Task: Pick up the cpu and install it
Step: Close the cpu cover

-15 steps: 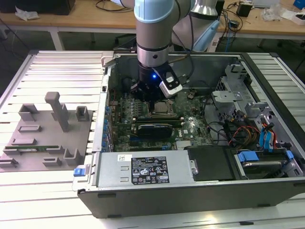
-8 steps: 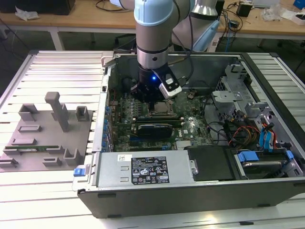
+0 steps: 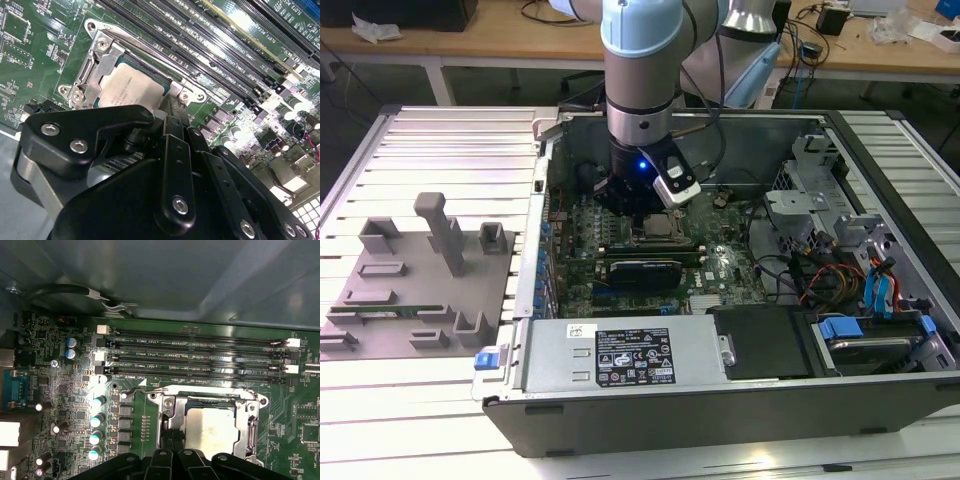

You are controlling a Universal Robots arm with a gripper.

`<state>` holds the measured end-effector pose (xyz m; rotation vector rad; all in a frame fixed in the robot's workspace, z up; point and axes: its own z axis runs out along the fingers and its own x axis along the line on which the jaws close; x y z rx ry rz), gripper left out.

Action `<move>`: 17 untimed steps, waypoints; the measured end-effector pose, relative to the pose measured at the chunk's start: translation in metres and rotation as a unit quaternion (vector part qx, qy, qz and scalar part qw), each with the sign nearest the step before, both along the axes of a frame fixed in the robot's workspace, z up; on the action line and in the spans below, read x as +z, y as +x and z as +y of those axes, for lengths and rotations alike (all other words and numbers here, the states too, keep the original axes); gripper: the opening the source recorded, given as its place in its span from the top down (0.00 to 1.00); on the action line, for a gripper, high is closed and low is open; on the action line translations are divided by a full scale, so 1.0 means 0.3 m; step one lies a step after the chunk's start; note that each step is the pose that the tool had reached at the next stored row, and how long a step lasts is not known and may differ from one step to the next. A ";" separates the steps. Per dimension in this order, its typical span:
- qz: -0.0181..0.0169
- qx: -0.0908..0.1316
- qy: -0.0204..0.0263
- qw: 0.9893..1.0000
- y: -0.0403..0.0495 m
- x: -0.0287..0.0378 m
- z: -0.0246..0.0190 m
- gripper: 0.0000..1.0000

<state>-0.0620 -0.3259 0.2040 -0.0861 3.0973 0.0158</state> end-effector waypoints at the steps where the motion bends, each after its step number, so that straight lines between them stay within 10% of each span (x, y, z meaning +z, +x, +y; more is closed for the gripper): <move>1: 0.000 0.000 0.000 1.000 0.000 -0.002 0.000 0.89; 9: 0.000 0.000 0.000 1.000 0.000 -0.004 0.000 0.89; 17: 0.000 0.000 0.000 1.000 0.000 0.049 0.000 0.89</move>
